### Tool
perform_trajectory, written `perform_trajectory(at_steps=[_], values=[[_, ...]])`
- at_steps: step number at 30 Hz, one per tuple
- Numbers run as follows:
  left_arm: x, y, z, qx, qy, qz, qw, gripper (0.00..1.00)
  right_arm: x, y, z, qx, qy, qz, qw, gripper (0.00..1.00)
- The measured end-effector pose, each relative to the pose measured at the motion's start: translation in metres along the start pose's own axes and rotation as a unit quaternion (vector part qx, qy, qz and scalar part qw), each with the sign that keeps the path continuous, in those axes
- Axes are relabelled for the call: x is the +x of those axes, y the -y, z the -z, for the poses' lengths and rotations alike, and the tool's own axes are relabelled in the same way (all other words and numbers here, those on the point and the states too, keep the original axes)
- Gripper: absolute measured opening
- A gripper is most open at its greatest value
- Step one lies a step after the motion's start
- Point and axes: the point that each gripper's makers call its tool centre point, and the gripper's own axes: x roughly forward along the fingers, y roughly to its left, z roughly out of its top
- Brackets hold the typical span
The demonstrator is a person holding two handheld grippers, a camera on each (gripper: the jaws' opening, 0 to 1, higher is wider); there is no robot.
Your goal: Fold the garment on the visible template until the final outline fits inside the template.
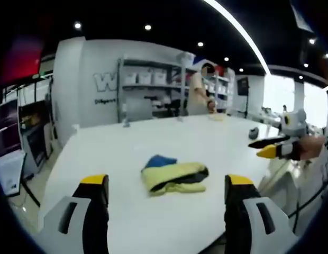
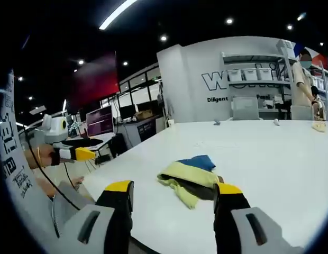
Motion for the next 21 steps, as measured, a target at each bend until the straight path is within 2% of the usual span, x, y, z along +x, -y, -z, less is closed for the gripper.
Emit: perform_trajectory(at_steps=[5, 9, 12, 14, 21], values=[[-0.002, -0.005, 0.004, -0.003, 0.003, 0.000, 1.0000, 0.86, -0.002, 0.008, 0.003, 0.004, -0.004, 0.008, 1.0000, 0.59], [0.001, -0.008, 0.006, -0.002, 0.001, 0.000, 1.0000, 0.89, -0.002, 0.012, -0.002, 0.003, 0.003, 0.013, 0.9999, 0.59], [0.003, -0.007, 0.002, -0.002, 0.005, 0.000, 1.0000, 0.92, -0.002, 0.018, -0.003, 0.000, 0.004, 0.015, 0.9999, 0.59], [0.005, -0.006, -0.003, 0.013, 0.016, -0.010, 0.9997, 0.93, 0.000, 0.020, -0.002, 0.001, 0.003, 0.016, 0.9999, 0.59], [0.004, -0.003, -0.011, 0.017, 0.012, -0.021, 0.9996, 0.94, 0.002, 0.020, 0.003, 0.006, -0.002, 0.013, 0.9999, 0.59]])
